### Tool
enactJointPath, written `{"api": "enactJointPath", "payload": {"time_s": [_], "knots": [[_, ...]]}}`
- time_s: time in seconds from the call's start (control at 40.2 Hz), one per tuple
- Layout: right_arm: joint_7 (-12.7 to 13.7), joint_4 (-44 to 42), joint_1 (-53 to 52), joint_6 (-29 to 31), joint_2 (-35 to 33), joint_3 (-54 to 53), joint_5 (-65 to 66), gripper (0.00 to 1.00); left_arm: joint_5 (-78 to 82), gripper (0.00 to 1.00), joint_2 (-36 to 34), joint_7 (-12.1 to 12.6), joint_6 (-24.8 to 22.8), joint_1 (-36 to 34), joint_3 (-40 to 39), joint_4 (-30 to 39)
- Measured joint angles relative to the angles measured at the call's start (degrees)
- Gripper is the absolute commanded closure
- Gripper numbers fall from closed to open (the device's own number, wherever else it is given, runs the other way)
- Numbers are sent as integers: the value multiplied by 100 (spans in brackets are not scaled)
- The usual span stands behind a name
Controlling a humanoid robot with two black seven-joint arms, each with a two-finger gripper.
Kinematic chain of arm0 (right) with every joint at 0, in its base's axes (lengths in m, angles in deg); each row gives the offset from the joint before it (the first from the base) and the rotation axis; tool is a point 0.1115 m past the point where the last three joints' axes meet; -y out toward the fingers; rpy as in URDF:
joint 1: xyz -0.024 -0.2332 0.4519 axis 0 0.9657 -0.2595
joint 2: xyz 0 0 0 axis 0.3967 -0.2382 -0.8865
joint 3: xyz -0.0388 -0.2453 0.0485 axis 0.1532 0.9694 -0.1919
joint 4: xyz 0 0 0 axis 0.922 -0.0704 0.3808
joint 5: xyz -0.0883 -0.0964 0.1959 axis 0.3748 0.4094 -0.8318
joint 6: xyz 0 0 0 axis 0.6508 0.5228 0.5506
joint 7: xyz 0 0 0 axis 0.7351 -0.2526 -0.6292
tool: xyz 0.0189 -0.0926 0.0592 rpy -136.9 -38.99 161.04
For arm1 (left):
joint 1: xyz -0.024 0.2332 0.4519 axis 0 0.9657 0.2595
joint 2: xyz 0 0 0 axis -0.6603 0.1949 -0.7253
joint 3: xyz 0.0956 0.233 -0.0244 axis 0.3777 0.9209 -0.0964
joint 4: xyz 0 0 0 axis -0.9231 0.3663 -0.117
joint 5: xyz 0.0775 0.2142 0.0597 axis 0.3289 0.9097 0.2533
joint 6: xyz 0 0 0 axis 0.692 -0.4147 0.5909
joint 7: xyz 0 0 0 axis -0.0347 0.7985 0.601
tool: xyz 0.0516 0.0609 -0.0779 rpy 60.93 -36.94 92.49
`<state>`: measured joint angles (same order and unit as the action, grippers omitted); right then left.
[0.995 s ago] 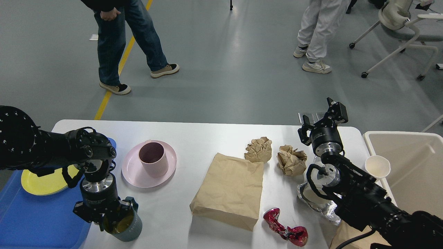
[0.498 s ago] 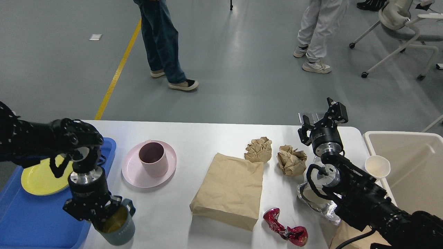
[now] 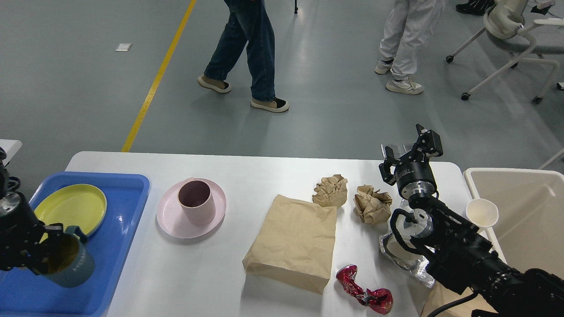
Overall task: Tidy desktop
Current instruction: 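Carry the teal mug onto the blue tray corner nearest the robot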
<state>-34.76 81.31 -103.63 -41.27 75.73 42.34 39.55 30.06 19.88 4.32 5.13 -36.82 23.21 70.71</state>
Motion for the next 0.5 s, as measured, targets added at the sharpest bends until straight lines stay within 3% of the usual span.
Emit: {"api": "enactJointPath", "payload": {"time_s": [0.498], "knots": [[0,0,0,2,0,0,1,0,125,100,-350,-12,0,935,-28,-1623]]}}
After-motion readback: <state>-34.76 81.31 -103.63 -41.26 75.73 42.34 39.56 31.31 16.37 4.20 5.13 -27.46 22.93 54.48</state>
